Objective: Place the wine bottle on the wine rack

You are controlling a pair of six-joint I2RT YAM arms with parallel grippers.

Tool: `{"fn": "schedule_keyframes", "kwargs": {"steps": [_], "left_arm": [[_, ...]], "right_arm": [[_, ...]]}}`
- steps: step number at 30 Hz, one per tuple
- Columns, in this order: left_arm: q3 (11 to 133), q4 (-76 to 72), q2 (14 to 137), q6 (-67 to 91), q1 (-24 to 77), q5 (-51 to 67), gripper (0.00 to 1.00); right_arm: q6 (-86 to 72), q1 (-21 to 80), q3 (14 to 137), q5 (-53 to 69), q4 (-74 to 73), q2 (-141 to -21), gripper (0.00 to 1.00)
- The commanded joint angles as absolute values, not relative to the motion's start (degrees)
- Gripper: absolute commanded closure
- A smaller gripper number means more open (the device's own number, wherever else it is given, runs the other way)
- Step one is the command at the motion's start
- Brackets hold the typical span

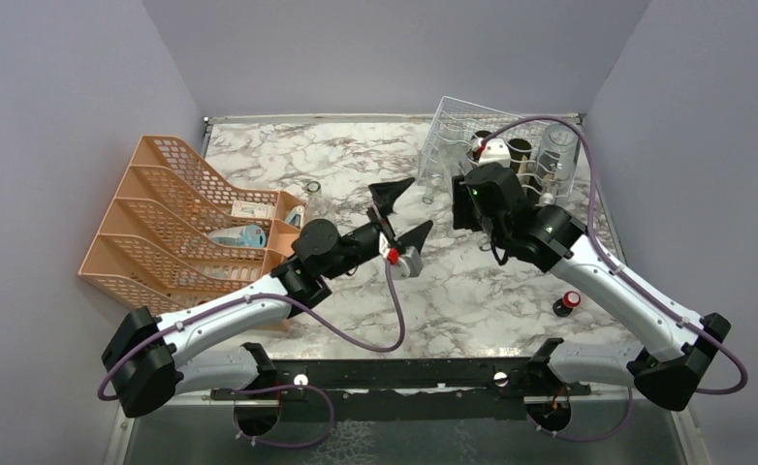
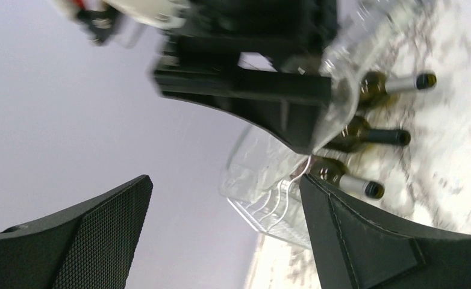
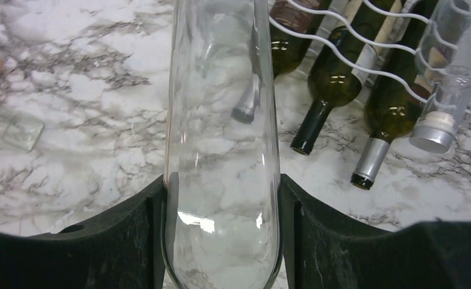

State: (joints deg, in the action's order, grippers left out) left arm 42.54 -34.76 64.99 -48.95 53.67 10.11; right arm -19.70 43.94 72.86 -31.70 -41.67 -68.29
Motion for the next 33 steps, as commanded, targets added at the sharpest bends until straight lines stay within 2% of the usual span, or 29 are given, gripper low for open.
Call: {"fn": "schedule_keyframes", "kwargs": {"steps": [1,4,10,16,21,25,33], "left_arm": [[43.58,-38.33,62.08,-18.8,53.88,-11.38,0.01],[42.49,-38.11,59.53,-8.55,53.79,-18.19,0.01],[39.6,-35.17,55.62,6.41,53.61,-15.23,0.01],[43.6,-19.1,54.85,15.39,53.4,-16.56,0.01],[52.23,-0.62,58.68,18.55,53.35,-16.56,0.01],[58.5,9.59,62.54,16.41,53.35,-11.03,0.01],[59.08,11.27,63.05,12.88,53.26,-8.65,0.01]], "right_arm": [[-18.03,37.82,75.01,-31.04,-33.5,-68.6,0.98],[-17.58,33.39,74.86,-29.3,-31.06,-69.3,0.99],[-19.37,25.3,75.0,-28.6,-27.49,-72.5,0.99],[-23.67,18.21,76.93,-27.0,-25.18,-77.68,0.99],[-25.16,16.14,79.88,-30.23,-23.98,-83.81,0.99],[-26.32,14.94,81.78,-30.32,-23.92,-88.05,0.99],[-26.16,12.54,82.99,-29.77,-23.15,-93.93,0.99]]}}
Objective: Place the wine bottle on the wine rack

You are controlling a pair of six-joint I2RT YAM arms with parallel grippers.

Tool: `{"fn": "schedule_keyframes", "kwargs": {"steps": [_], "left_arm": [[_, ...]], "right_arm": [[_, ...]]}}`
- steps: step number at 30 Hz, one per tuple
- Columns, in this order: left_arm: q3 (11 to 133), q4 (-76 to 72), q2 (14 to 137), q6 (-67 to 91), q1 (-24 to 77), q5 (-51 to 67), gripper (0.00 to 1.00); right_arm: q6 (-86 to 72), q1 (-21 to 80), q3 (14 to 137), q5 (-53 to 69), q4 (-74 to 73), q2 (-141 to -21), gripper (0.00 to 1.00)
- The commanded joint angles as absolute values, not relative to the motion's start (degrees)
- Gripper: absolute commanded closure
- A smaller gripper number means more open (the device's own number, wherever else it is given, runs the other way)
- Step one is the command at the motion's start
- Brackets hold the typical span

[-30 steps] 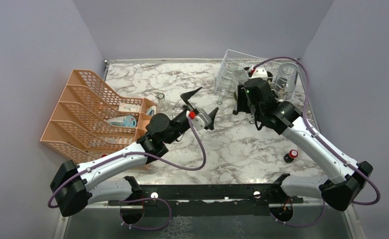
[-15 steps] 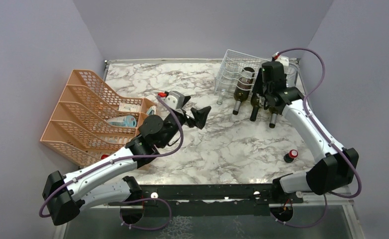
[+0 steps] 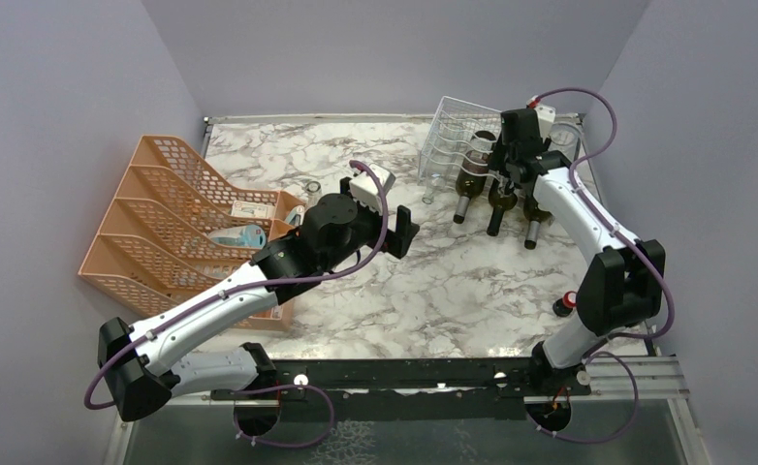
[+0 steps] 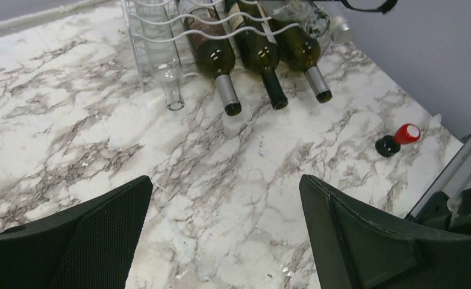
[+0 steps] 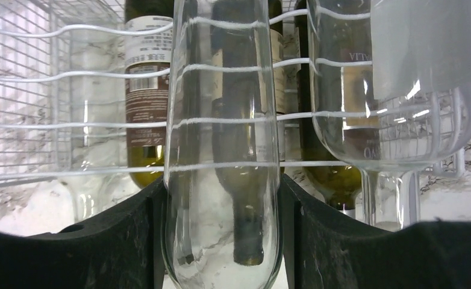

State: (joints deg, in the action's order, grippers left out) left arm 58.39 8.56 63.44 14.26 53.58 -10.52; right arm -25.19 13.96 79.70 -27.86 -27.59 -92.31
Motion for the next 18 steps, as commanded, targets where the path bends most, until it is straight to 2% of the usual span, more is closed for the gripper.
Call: {"fn": "schedule_keyframes", "kwargs": {"steps": [1,18], "left_arm": [[59.13,11.27,63.22,12.91,53.2,-8.79,0.01],[60.1,11.43,65.17,13.03,53.17,-7.91,0.01]], "right_arm": [[-26.14,12.3,83.02,-29.7,-23.05,-94.54,0.99],[-20.69,10.89,78.27,-30.33,-11.79,-96.84,0.99]]}}
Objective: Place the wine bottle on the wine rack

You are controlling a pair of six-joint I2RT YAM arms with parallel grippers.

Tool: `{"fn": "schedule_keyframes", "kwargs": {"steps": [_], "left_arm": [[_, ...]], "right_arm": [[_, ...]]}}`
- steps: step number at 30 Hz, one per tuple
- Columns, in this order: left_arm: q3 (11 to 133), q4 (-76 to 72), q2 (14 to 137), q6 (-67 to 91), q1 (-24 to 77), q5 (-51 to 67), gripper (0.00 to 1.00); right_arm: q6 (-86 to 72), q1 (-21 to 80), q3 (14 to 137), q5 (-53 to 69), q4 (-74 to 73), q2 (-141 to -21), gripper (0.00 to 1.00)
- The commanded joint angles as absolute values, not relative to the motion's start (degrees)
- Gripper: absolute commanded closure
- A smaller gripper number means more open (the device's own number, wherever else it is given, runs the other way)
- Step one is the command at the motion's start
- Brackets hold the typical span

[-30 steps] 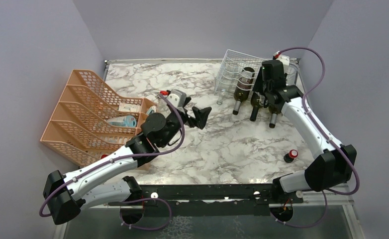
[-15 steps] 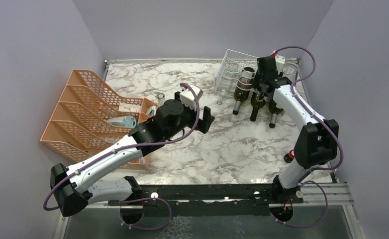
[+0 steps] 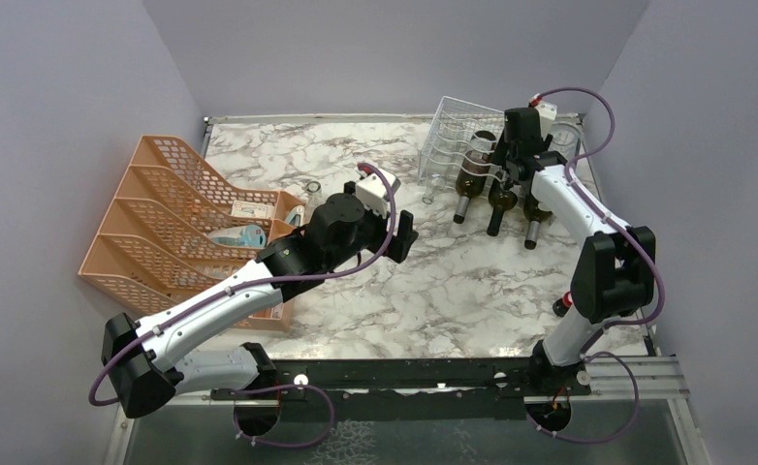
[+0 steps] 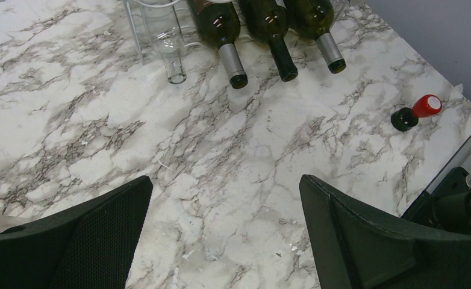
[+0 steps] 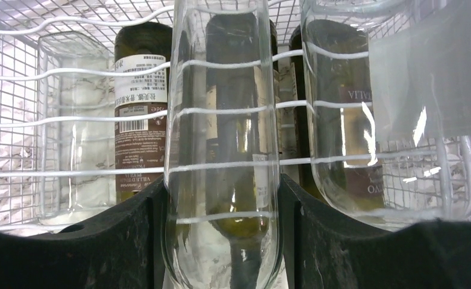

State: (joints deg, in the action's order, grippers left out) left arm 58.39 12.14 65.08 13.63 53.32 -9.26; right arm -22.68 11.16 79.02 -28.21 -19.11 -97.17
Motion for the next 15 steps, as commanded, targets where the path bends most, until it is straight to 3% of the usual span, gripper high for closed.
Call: {"fn": "schedule_keyframes", "kwargs": {"steps": [1,10,15], "left_arm": [[60.11,11.43,65.21,13.01,53.17,-7.91,0.01],[60.12,11.46,65.22,12.75,53.17,-7.59,0.01],[60.19,11.52,64.91,12.74,53.17,-7.56,0.01]], "right_arm": [[-20.39,10.85,77.99,-30.52,-11.27,-97.12,0.99],[-18.25,10.81,76.63,-32.62,-7.43,-99.42,0.98],[-18.06,10.67,76.64,-31.38,-7.81,-100.88,0.78]]}}
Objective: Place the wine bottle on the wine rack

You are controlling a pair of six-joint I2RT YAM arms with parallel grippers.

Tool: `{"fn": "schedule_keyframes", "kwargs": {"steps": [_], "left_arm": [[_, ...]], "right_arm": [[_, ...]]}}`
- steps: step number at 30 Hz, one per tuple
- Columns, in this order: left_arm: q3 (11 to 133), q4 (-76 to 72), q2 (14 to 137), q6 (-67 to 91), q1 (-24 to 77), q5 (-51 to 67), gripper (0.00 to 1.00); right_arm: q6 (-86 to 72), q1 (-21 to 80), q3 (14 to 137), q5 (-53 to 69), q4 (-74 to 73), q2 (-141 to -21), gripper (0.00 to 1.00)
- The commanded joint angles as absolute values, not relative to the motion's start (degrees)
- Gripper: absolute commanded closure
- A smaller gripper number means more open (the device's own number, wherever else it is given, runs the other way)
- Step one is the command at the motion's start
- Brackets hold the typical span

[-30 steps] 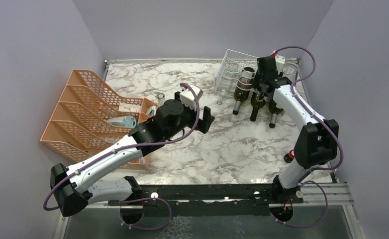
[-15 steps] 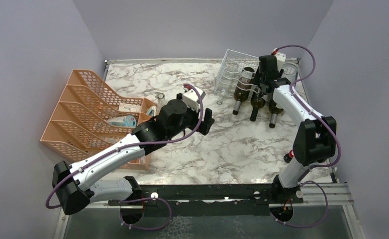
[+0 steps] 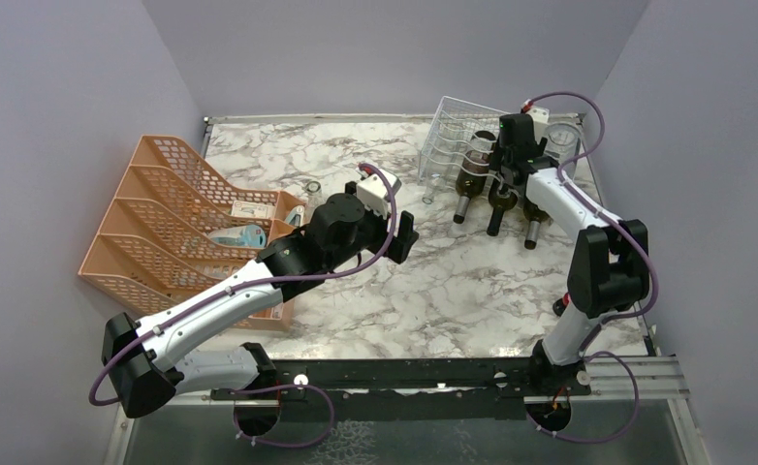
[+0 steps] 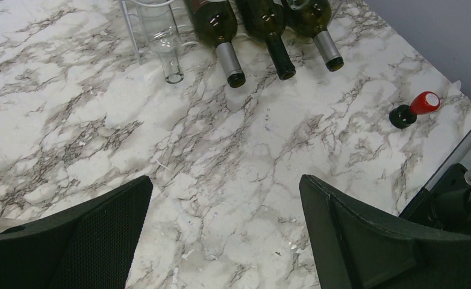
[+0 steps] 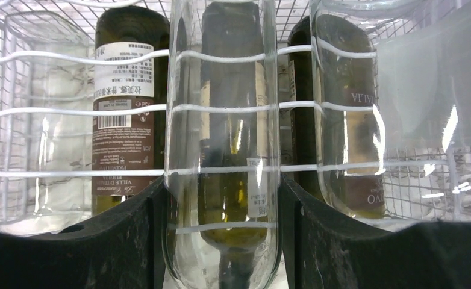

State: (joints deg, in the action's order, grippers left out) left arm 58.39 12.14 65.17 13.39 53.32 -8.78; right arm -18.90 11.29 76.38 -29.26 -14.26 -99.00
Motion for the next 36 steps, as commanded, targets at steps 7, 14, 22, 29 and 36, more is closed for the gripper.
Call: {"fn": "schedule_keyframes", "kwargs": {"steps": [7,14,22,29,36], "left_arm": [[60.58,11.6,64.34,12.35,53.17,-8.13,0.01],[61.41,12.07,63.71,11.27,53.17,-9.41,0.01],[62.61,11.83,60.59,8.52,53.09,-16.43,0.01],[62.86,10.84,55.79,5.31,53.09,-21.74,0.01],[62.63,10.78,52.06,3.72,53.09,-26.12,0.01]], "right_arm": [[-20.28,10.41,79.13,-30.63,-14.01,-101.48,0.44],[-19.92,10.46,80.58,-29.2,-16.94,-98.26,0.31],[-17.97,10.46,84.1,-20.39,-24.03,-93.16,0.27],[-14.99,10.52,81.01,-4.23,-23.07,-85.62,0.27],[-15.43,10.86,74.3,10.24,-19.76,-77.49,0.28]]}}
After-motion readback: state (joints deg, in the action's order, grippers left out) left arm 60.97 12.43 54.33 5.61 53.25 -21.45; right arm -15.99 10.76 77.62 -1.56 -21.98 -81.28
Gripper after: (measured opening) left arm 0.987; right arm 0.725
